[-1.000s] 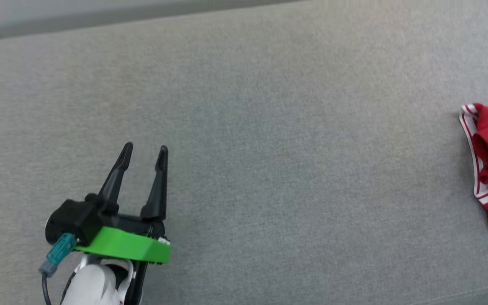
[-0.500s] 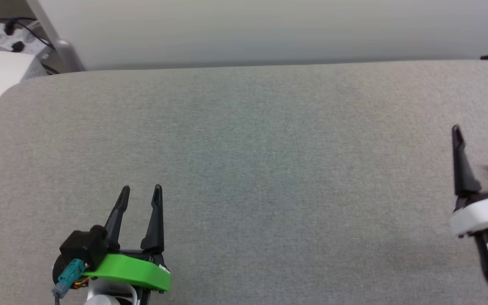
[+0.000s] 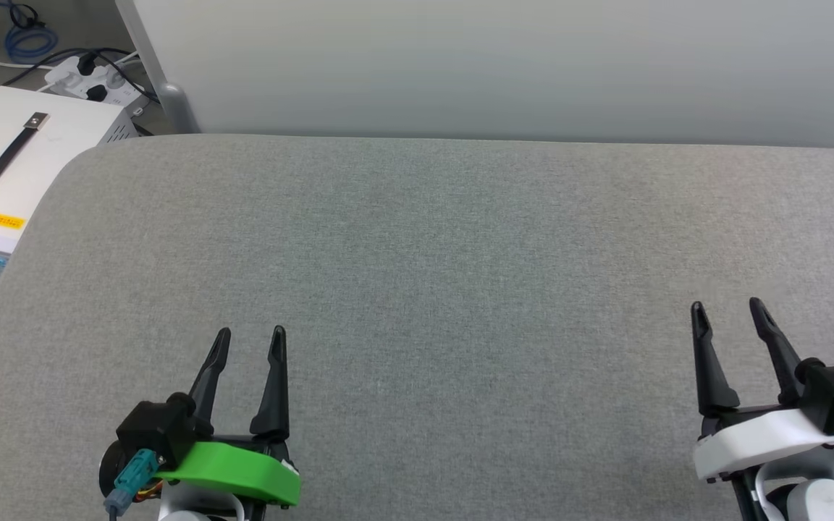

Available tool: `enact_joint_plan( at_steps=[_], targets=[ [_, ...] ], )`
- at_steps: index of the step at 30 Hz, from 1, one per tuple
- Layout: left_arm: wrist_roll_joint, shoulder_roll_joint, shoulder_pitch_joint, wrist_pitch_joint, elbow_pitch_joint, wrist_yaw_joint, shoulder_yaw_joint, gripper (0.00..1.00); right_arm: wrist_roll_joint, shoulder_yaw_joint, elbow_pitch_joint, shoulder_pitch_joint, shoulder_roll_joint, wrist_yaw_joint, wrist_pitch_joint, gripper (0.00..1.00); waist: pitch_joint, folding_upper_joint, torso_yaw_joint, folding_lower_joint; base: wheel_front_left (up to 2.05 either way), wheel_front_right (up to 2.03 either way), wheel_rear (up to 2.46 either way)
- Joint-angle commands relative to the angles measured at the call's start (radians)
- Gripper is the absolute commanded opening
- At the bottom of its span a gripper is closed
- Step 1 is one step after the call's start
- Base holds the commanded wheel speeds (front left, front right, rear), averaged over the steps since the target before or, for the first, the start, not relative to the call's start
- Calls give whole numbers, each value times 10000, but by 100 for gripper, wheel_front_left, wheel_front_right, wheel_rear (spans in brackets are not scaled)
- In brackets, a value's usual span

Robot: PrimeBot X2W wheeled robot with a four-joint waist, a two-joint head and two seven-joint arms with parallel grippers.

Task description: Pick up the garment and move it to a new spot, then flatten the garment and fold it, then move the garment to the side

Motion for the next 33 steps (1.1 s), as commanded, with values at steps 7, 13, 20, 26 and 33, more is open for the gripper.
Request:
enact_joint_plan(
  at_steps=[7,13,20,26,33],
  targets=[
    [123,-123,265,-57,-38,-91,180,100,-123,131,263,11,104,-9,-201,100,8,0,-58,1,0,0,0],
    [114,-160,231,-57,-33,-98,193,100,-131,193,305,-64,104,-9,-250,100,72,0,-69,1,0,0,0],
    [69,-178,249,-57,5,-100,161,100,-107,242,331,-56,100,-9,-292,100,55,0,-71,1,0,0,0],
    [69,-186,241,-57,-7,-100,155,100,-94,279,336,-69,109,-9,-314,100,75,0,-77,1,0,0,0],
    [37,-121,131,18,-10,-69,106,0,-4,303,324,-6,100,0,-251,0,100,0,-88,1,0,0,0]
  ],
)
